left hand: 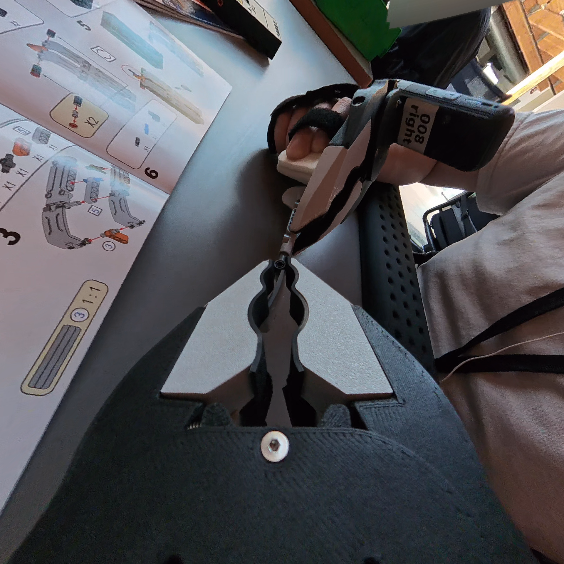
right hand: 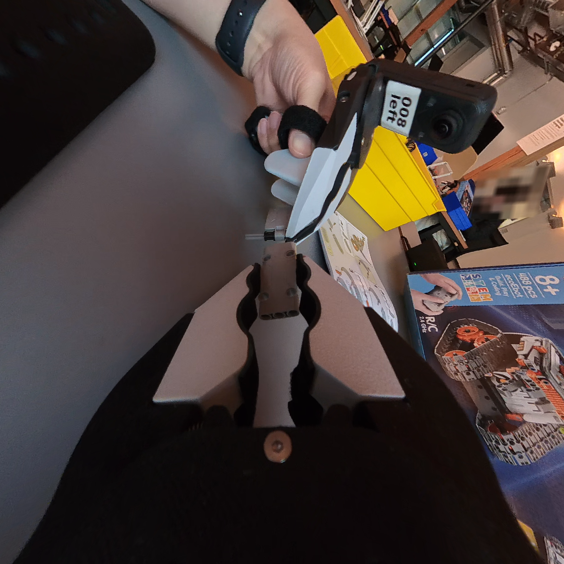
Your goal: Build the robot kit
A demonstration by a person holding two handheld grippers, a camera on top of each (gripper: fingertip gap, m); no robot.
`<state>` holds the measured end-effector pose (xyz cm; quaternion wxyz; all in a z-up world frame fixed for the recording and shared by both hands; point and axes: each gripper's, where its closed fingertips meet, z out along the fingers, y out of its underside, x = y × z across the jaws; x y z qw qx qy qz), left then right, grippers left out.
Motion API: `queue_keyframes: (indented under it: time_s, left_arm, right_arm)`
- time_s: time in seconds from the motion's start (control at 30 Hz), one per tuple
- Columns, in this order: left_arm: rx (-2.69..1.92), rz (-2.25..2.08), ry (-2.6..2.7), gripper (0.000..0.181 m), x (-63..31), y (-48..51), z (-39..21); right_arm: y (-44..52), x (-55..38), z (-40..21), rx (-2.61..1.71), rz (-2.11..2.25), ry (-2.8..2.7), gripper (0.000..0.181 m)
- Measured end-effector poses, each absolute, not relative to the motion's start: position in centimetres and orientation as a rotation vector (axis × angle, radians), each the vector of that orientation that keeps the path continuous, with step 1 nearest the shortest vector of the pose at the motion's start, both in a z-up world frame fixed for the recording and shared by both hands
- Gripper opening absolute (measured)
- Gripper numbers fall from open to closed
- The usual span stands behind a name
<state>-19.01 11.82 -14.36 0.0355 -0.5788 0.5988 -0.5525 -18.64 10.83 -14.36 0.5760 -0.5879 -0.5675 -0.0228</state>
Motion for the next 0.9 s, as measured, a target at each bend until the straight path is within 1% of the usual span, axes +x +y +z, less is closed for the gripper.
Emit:
queue_keyframes:
  time_s: [0.13, 0.17, 0.2, 0.23, 0.3, 0.37, 0.47, 0.57, 0.8, 0.83, 0.9]
  left_arm:
    - [-1.783, -1.683, 1.862, 0.004, -19.0, 11.5, -14.7]
    - [-1.728, -1.78, 1.88, 0.006, -18.9, 10.4, -14.0]
    - [-1.659, -1.989, 1.858, 0.005, -18.6, 8.2, -12.2]
    - [-1.619, -2.014, 1.946, 0.005, -18.6, 6.2, -12.2]
    - [-1.594, -1.874, 2.1, 0.006, -18.9, 5.0, -13.3]
    - [-1.656, -1.749, 2.041, 0.005, -18.9, 7.3, -14.0]
    - [-1.722, -1.697, 1.915, 0.005, -19.3, 10.8, -13.9]
    - [-1.704, -1.737, 1.856, 0.005, -19.4, 11.6, -12.8]
    - [-1.706, -1.746, 1.751, 0.005, -18.4, 12.4, -12.5]
    - [-1.689, -1.737, 1.732, 0.005, -18.3, 12.6, -12.3]
    - [-1.648, -1.712, 1.689, 0.005, -18.0, 13.2, -11.6]
  right_arm:
    - [10.5, -19.1, -14.4, -1.36, -0.024, -1.35, 0.022]
    - [10.2, -19.7, -14.1, -1.321, -0.013, -1.359, 0.0]
    - [10.0, -20.5, -14.8, -1.331, -0.004, -1.405, 0.0]
    - [10.0, -20.8, -16.3, -1.361, -0.05, -1.49, 0.0]
    - [10.2, -20.5, -16.3, -1.328, -0.127, -1.492, 0.0]
    - [10.9, -19.5, -15.9, -1.403, -0.106, -1.414, 0.0]
    - [11.4, -19.3, -15.4, -1.381, -0.135, -1.386, 0.0]
    - [11.5, -19.3, -15.4, -1.381, -0.141, -1.387, 0.0]
    - [12.1, -18.0, -13.8, -1.437, -0.02, -1.242, 0.0]
    - [12.2, -17.7, -13.4, -1.47, 0.032, -1.204, 0.003]
    - [12.3, -17.5, -12.4, -1.558, 0.185, -1.1, 0.019]
